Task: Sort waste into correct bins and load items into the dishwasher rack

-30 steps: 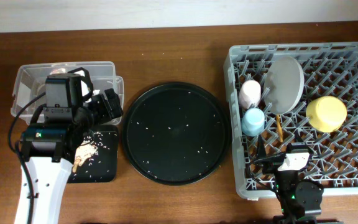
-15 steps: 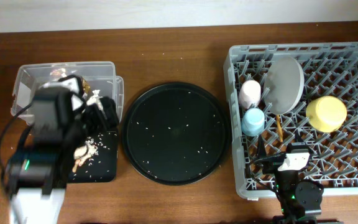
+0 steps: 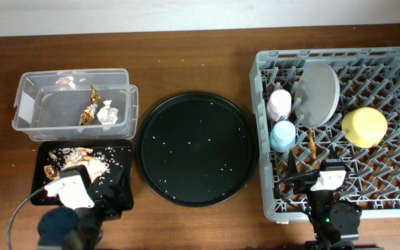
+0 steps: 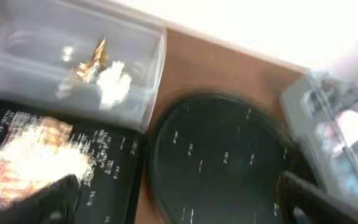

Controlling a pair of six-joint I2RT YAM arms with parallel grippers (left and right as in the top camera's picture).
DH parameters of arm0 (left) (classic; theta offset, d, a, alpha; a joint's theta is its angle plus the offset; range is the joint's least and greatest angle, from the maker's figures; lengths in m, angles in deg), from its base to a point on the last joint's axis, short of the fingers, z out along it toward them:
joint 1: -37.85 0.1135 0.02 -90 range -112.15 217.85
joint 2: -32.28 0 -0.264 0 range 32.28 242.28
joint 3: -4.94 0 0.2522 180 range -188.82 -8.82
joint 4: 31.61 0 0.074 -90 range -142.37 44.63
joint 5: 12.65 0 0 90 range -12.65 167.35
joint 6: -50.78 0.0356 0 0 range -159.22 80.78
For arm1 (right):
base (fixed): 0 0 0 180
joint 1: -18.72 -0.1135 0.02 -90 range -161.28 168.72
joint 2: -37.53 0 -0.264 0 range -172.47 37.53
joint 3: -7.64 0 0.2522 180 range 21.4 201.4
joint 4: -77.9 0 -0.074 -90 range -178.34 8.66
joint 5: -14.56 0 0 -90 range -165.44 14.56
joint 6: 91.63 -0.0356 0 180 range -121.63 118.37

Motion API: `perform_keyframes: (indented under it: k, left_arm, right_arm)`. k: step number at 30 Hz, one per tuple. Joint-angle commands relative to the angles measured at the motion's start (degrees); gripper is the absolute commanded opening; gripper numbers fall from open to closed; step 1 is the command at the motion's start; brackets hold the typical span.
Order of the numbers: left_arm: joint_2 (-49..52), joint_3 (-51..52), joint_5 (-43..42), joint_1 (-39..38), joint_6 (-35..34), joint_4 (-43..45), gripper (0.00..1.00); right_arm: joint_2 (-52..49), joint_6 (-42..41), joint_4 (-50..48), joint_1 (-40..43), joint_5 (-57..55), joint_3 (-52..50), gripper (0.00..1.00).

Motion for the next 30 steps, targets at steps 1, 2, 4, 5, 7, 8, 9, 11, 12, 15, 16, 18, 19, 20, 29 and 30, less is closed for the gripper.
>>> perform_keyframes:
  k: [1,2,4,5,7,8,9,11,12,15,16,18,19,20,29,30]
  left_arm:
    - [-6.19,10.38,0.61,0.55,0.44,13.53,1.0]
    - [-7.34,13.16,0.59,0.9,0.44,18.82,1.0]
    - [-8.94,19.39,0.59,1.6,0.44,30.8,1.0]
    - [-9.2,21.57,0.59,1.88,0.44,34.99,0.99]
    - [-9.7,26.71,0.57,2.6,0.44,43.87,1.0]
    - [-9.92,28.15,0.55,2.73,0.44,45.59,1.0]
    - [-10.4,29.79,0.33,2.84,0.44,46.73,1.0]
    - [-11.52,32.09,0.15,2.84,0.44,47.1,1.0]
    - [-12.26,33.07,0.17,2.84,0.44,47.1,1.0]
    - [-15.58,36.24,0.17,3.15,0.46,47.06,1.0]
    - [-16.81,37.22,0.17,3.56,0.46,47.01,1.0]
    - [-17.49,38.58,0.15,4.35,0.46,46.73,1.0]
    - [-17.49,38.93,0.2,4.61,0.48,46.42,0.99]
    - [-17.49,39.21,0.15,4.81,0.46,45.81,1.0]
    - [-17.49,39.21,0.39,4.81,16.68,43.12,1.0]
    - [-17.49,39.21,0.37,4.79,18.16,43.12,1.0]
  right_arm:
    - [0.57,-0.07,0.24,-0.37,-0.74,-0.42,0.98]
    - [0.57,-0.07,0.24,-0.37,-0.74,-0.42,0.98]
    - [0.57,-0.07,0.24,-0.37,-0.74,-0.42,0.98]
    - [0.57,-0.07,0.24,-0.37,-0.74,-0.42,0.98]
    - [0.57,-0.07,0.24,-0.37,-0.74,-0.42,0.98]
    - [0.57,-0.07,0.24,-0.37,-0.74,-0.42,0.98]
    - [0.57,-0.07,0.24,-0.37,-0.74,-0.42,0.98]
    - [0.57,-0.07,0.24,-0.37,-0.74,-0.42,0.99]
    - [0.57,-0.07,0.24,-0.37,-0.74,-0.42,0.98]
    - [0.57,-0.07,0.24,-0.37,-0.74,-0.42,0.98]
    - [0.57,-0.07,0.24,-0.37,-0.74,-0.42,0.98]
    - [0.57,-0.07,0.24,-0.37,-0.74,-0.42,0.98]
    - [0.57,-0.07,0.24,-0.37,-0.74,-0.42,0.98]
    - [0.57,-0.07,0.24,-0.37,-0.74,-0.42,0.98]
    - [0.57,-0.07,0.24,-0.37,-0.74,-0.42,0.98]
    - [0.57,-0.07,0.24,-0.37,-0.74,-0.42,0.98]
